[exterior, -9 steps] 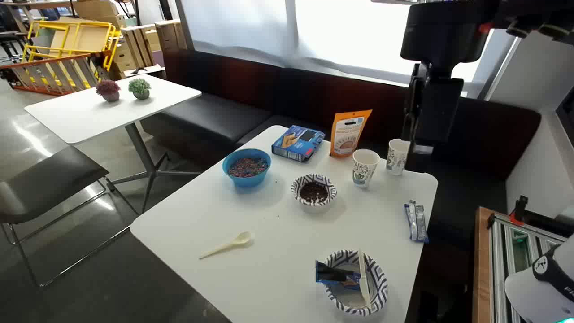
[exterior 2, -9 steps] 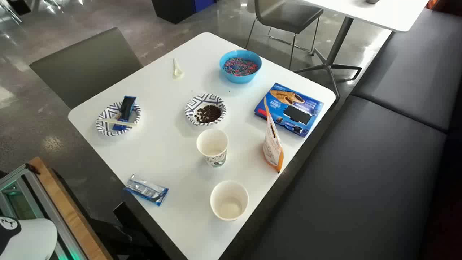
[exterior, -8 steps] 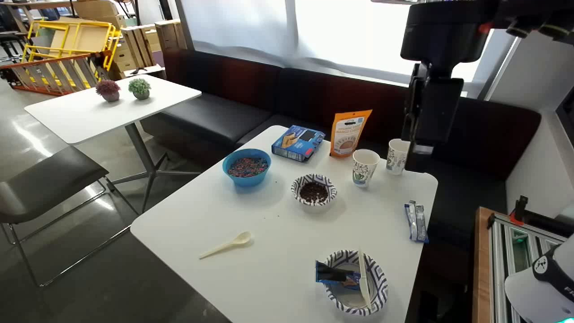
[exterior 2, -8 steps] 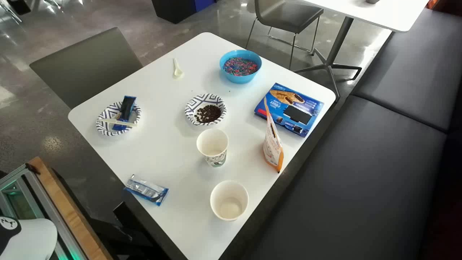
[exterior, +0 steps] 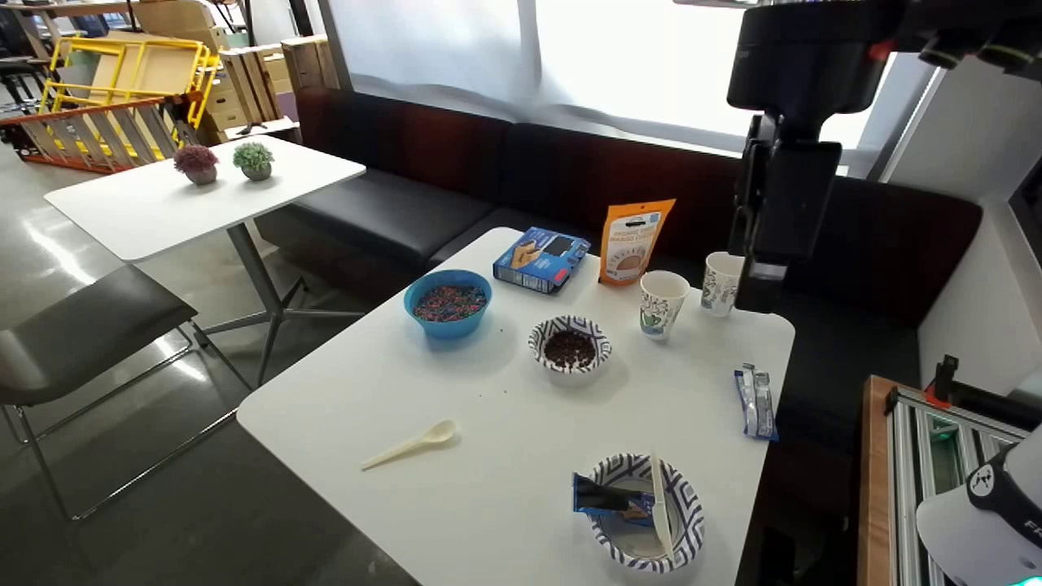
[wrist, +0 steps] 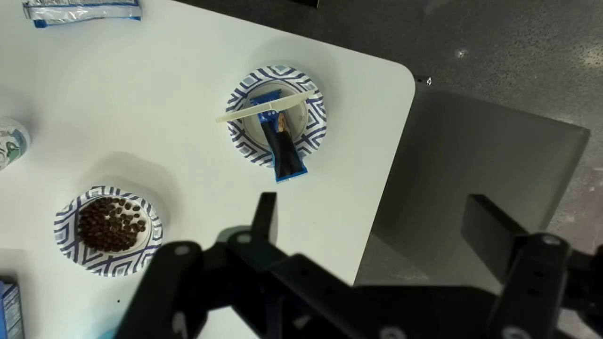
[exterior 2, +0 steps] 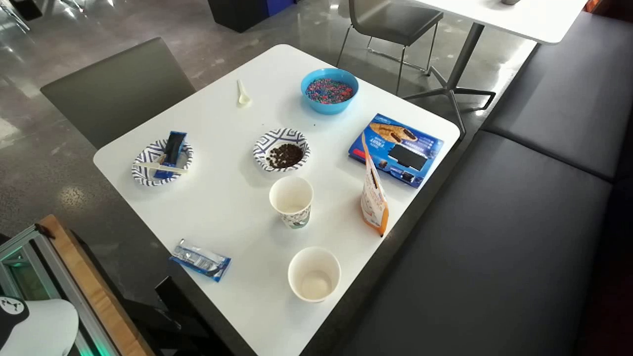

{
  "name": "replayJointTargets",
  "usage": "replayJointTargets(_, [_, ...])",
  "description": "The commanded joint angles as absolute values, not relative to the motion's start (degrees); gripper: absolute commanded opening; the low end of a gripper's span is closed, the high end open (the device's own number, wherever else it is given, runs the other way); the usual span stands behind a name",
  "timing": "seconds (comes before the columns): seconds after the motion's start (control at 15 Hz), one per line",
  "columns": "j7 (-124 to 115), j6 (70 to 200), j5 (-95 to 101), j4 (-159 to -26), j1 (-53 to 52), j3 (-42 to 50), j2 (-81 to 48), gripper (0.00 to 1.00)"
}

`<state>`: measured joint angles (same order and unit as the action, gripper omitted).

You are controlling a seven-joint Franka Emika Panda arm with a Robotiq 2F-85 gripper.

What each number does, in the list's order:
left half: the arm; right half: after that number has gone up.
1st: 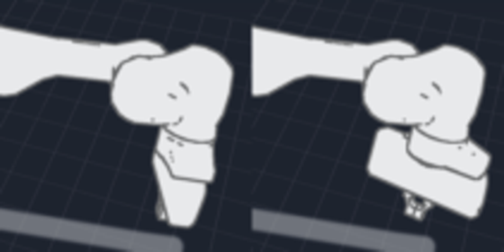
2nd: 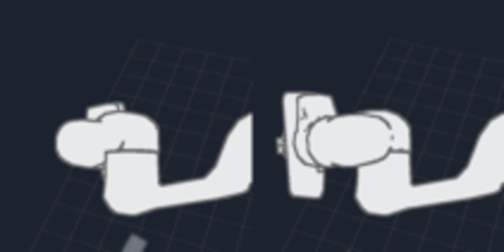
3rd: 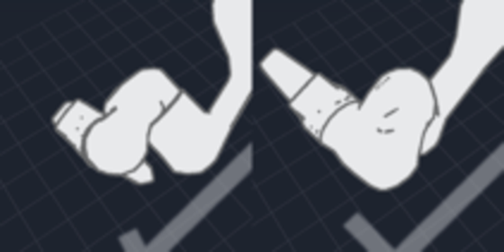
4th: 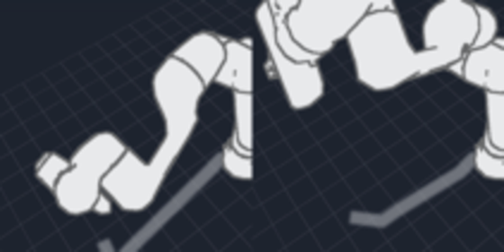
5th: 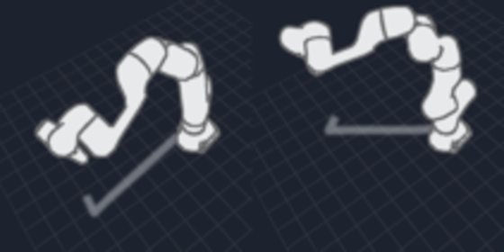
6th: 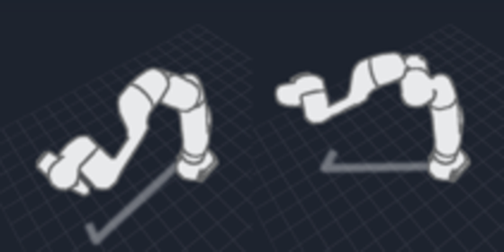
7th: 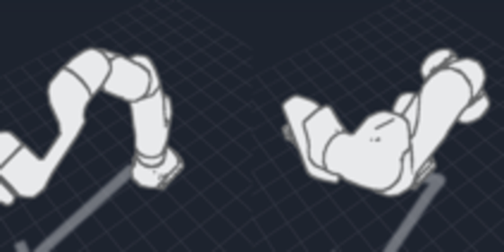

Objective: Use the white spoon to place some contents from the black and white bowl into the coffee cup on the left.

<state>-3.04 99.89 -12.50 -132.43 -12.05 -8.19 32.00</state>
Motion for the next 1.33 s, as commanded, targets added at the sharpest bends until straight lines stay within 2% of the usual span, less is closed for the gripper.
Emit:
replayJointTargets(0.0, [-2.8, 99.7, -12.8, -132.3, -11.4, -8.7, 32.0, 1.0])
replayJointTargets(0.2, [-1.6, 101.3, -11.8, -132.3, -11.4, -9.0, 31.0, 1.0])
replayJointTargets(0.47, [6.1, 113.3, -9.7, -132.3, -12.8, -10.1, 24.3, 1.0])
replayJointTargets(0.8, [14.4, 127.2, -5.2, -130.6, -13.6, -11.4, 11.1, 1.0])
replayJointTargets(1.27, [24.0, 132.8, 2.9, -122.1, -12.1, -10.7, -6.9, 1.0])
